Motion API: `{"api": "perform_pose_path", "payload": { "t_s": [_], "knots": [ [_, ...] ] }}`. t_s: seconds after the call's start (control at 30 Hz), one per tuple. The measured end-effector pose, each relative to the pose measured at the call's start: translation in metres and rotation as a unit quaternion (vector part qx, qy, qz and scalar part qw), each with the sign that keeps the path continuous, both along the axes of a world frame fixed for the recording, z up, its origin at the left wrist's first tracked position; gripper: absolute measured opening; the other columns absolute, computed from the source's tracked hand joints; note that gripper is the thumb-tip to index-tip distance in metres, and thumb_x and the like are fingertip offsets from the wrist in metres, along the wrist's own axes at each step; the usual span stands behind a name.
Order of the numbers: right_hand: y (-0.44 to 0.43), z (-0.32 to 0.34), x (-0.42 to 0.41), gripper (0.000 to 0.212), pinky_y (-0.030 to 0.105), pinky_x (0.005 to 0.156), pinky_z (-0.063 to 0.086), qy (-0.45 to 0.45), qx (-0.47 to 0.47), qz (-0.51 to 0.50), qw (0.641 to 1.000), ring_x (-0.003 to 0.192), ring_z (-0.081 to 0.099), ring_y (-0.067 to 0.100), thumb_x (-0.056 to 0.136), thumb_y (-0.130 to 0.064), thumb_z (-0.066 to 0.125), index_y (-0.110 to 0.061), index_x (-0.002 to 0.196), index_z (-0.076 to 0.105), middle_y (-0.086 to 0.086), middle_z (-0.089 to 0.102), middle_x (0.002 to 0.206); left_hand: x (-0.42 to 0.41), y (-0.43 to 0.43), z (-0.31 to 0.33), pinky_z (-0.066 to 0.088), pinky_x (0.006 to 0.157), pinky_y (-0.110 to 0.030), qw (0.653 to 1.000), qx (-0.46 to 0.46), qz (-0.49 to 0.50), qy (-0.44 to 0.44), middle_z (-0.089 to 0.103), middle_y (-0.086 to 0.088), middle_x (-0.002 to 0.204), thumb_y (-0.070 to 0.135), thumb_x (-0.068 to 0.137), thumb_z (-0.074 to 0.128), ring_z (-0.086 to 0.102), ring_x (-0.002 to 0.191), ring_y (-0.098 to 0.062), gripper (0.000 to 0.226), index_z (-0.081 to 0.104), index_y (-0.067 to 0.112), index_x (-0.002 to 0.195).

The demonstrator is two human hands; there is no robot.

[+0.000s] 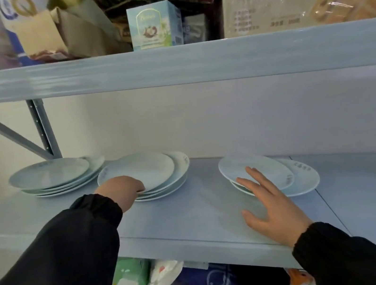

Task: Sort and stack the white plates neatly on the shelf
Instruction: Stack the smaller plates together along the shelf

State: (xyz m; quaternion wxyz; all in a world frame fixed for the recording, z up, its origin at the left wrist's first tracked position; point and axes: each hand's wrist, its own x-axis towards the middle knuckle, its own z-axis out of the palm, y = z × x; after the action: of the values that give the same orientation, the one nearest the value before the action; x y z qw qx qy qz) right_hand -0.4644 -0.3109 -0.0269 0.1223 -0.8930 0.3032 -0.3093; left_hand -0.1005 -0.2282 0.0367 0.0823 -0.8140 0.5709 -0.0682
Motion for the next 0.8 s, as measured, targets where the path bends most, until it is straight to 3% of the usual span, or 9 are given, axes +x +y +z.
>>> {"api": "perform_pose_path", "payload": {
  "t_s": [0.07, 0.13, 0.23, 0.3, 0.4, 0.5, 0.57, 0.67, 0.8],
  "knots": [
    [-0.001, 0.0, -0.001, 0.067, 0.029, 0.117, 0.02, -0.004, 0.003, 0.001, 1.0, 0.144, -0.002, -0.007, 0.089, -0.041, 0.059, -0.042, 0.147, 0.027, -0.029, -0.001, 0.157, 0.0, 0.002, 0.0, 0.041, 0.097, -0.036, 1.0, -0.014, -0.021, -0.011, 0.061, -0.004, 0.126, 0.02, 0.099, 0.039, 0.056, 0.114, -0.024, 0.034, 0.061, 0.022, 0.125],
    [-0.001, 0.0, -0.002, 0.066, 0.028, 0.117, 0.02, -0.009, 0.008, 0.001, 1.0, 0.144, -0.001, -0.008, 0.089, -0.04, 0.059, -0.043, 0.147, 0.027, -0.03, -0.001, 0.157, 0.0, 0.003, 0.002, 0.04, 0.1, -0.037, 0.998, -0.02, -0.015, -0.063, 0.062, 0.002, 0.114, 0.011, 0.096, 0.037, 0.059, 0.106, -0.022, 0.037, 0.054, 0.025, 0.126],
    [0.0, 0.001, -0.003, 0.066, 0.026, 0.115, 0.019, -0.024, 0.01, 0.005, 1.0, 0.144, -0.001, -0.008, 0.088, -0.039, 0.06, -0.045, 0.146, 0.028, -0.029, 0.001, 0.157, -0.008, 0.004, 0.012, 0.046, 0.067, -0.034, 0.987, -0.123, -0.028, -0.1, 0.049, 0.004, 0.077, 0.005, 0.089, 0.038, 0.054, 0.071, -0.024, 0.031, 0.054, 0.018, 0.112],
    [0.001, 0.002, -0.007, 0.066, 0.023, 0.114, 0.019, -0.032, 0.011, 0.008, 0.999, 0.144, 0.0, -0.008, 0.088, -0.037, 0.06, -0.045, 0.145, 0.028, -0.028, 0.003, 0.157, -0.016, 0.003, 0.021, 0.043, 0.058, -0.034, 0.98, -0.165, -0.026, -0.11, 0.039, 0.004, 0.066, 0.006, 0.088, 0.039, 0.05, 0.064, -0.027, 0.025, 0.054, 0.015, 0.107],
    [-0.003, 0.004, -0.021, 0.067, 0.021, 0.111, 0.019, -0.038, 0.006, -0.006, 0.999, 0.144, 0.001, -0.008, 0.087, -0.035, 0.062, -0.042, 0.146, 0.03, -0.027, 0.005, 0.158, -0.04, -0.008, 0.033, 0.04, 0.051, -0.032, 0.964, -0.233, -0.055, -0.112, 0.037, 0.003, 0.063, 0.005, 0.088, 0.043, 0.049, 0.057, -0.026, 0.027, 0.054, 0.016, 0.11],
    [-0.016, 0.007, -0.05, 0.065, 0.02, 0.111, 0.019, -0.056, 0.002, -0.044, 0.997, 0.144, 0.007, -0.006, 0.086, -0.037, 0.062, -0.042, 0.144, 0.033, -0.022, 0.011, 0.159, -0.081, -0.025, 0.041, 0.02, 0.042, -0.028, 0.948, -0.278, -0.097, -0.12, 0.037, 0.004, 0.062, 0.003, 0.083, 0.052, 0.036, 0.046, -0.022, 0.034, 0.056, 0.016, 0.115],
    [-0.026, 0.009, -0.073, 0.064, 0.022, 0.113, 0.018, -0.068, -0.004, -0.084, 0.994, 0.144, 0.01, -0.004, 0.088, -0.035, 0.064, -0.037, 0.145, 0.035, -0.019, 0.014, 0.158, -0.114, -0.037, 0.043, 0.011, 0.042, -0.023, 0.936, -0.302, -0.14, -0.114, 0.036, 0.003, 0.058, 0.0, 0.07, 0.068, 0.029, 0.04, -0.023, 0.042, 0.064, 0.013, 0.109],
    [-0.039, 0.009, -0.109, 0.063, 0.019, 0.111, 0.016, -0.087, 0.008, -0.148, 0.985, 0.143, 0.011, -0.004, 0.089, -0.034, 0.064, -0.033, 0.145, 0.036, -0.015, 0.017, 0.156, -0.163, -0.059, 0.035, 0.014, 0.042, -0.019, 0.918, -0.318, -0.212, -0.107, 0.046, 0.002, 0.05, 0.0, 0.051, 0.079, 0.027, 0.037, -0.022, 0.048, 0.069, 0.012, 0.096],
    [-0.054, 0.006, -0.146, 0.066, 0.021, 0.109, 0.017, -0.105, 0.032, -0.209, 0.972, 0.137, 0.013, -0.008, 0.09, -0.036, 0.063, -0.033, 0.147, 0.031, -0.01, 0.015, 0.16, -0.224, -0.086, 0.01, 0.009, 0.041, -0.019, 0.904, -0.304, -0.289, -0.084, 0.046, 0.003, 0.047, -0.003, 0.039, 0.077, 0.028, 0.033, -0.021, 0.049, 0.069, 0.013, 0.085]
  ]
}}
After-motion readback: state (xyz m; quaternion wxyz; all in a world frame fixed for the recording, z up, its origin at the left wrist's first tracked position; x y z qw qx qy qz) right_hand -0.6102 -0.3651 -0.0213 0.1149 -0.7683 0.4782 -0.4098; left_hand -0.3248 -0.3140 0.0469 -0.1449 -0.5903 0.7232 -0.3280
